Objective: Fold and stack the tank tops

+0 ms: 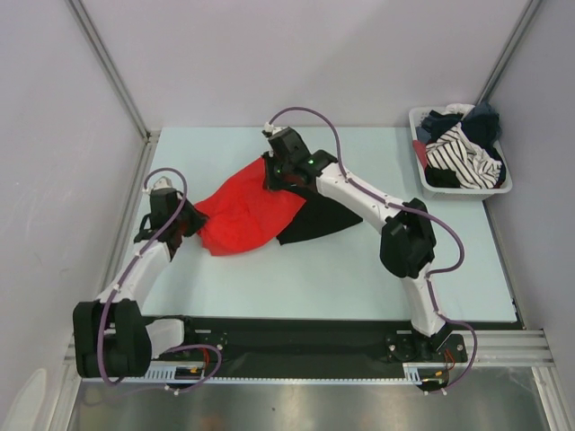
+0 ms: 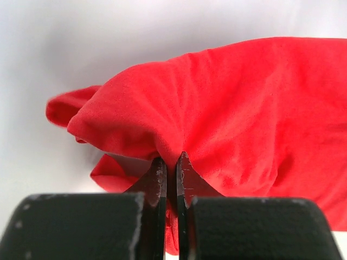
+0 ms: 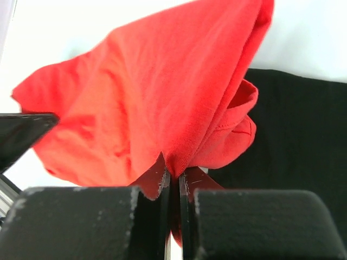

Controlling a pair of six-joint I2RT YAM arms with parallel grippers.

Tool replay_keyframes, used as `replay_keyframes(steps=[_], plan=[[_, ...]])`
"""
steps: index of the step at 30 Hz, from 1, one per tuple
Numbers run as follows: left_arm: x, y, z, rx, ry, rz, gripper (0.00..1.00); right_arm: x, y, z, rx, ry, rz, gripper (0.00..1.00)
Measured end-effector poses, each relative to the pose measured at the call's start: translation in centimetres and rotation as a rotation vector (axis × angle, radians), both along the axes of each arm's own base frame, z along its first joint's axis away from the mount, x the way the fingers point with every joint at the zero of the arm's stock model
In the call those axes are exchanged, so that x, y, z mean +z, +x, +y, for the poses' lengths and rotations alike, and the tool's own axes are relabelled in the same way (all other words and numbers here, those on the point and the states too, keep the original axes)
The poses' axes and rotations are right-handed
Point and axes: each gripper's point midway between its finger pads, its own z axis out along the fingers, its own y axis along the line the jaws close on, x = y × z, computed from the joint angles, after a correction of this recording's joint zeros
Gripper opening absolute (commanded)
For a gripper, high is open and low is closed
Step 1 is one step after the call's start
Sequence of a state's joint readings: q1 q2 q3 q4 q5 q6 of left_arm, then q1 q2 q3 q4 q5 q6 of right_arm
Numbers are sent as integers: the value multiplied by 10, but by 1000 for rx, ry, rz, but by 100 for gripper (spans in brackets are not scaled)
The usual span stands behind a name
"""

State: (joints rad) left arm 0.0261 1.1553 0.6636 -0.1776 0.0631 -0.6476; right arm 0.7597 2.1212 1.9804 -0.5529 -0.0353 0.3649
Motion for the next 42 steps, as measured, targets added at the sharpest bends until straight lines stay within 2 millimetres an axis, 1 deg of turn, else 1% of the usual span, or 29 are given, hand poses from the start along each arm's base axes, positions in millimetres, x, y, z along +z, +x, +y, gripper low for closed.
replay_keyframes(steps=[3,5,9,12,15,21,23,24,29,31,34,36,39,42], plan=[[-10,5,-11,-23,-11,28,0,2,1,-5,-7,-8,7,0],[-14,9,-19,-37,-19,36,0,4,2,-8,-10,-12,11,0],[-14,23,-32,-62,-27,31,0,8,2,-14,-18,-21,18,0],[-14,35,-44,-86,-35,27,0,13,6,-25,-37,-24,21,0],[-15,49,-60,-114,-46,25,0,20,13,-41,-66,-25,23,0],[-10,65,-90,-165,-67,8,0,24,30,-72,-130,-35,35,0],[-4,68,-101,-188,-69,-5,0,26,34,-83,-152,-38,39,0],[5,71,-111,-208,-76,-25,0,31,36,-93,-170,-40,41,0],[19,73,-129,-236,-88,-38,0,43,45,-126,-240,-47,26,0],[25,73,-135,-245,-92,-38,0,45,50,-138,-265,-47,26,0],[33,78,-147,-268,-95,-44,0,39,59,-163,-317,-52,44,0],[35,81,-155,-281,-95,-38,0,31,65,-180,-348,-60,66,0],[32,87,-168,-305,-94,-18,0,14,69,-207,-393,-73,115,0],[24,91,-184,-334,-94,10,0,-4,69,-229,-426,-73,169,0]])
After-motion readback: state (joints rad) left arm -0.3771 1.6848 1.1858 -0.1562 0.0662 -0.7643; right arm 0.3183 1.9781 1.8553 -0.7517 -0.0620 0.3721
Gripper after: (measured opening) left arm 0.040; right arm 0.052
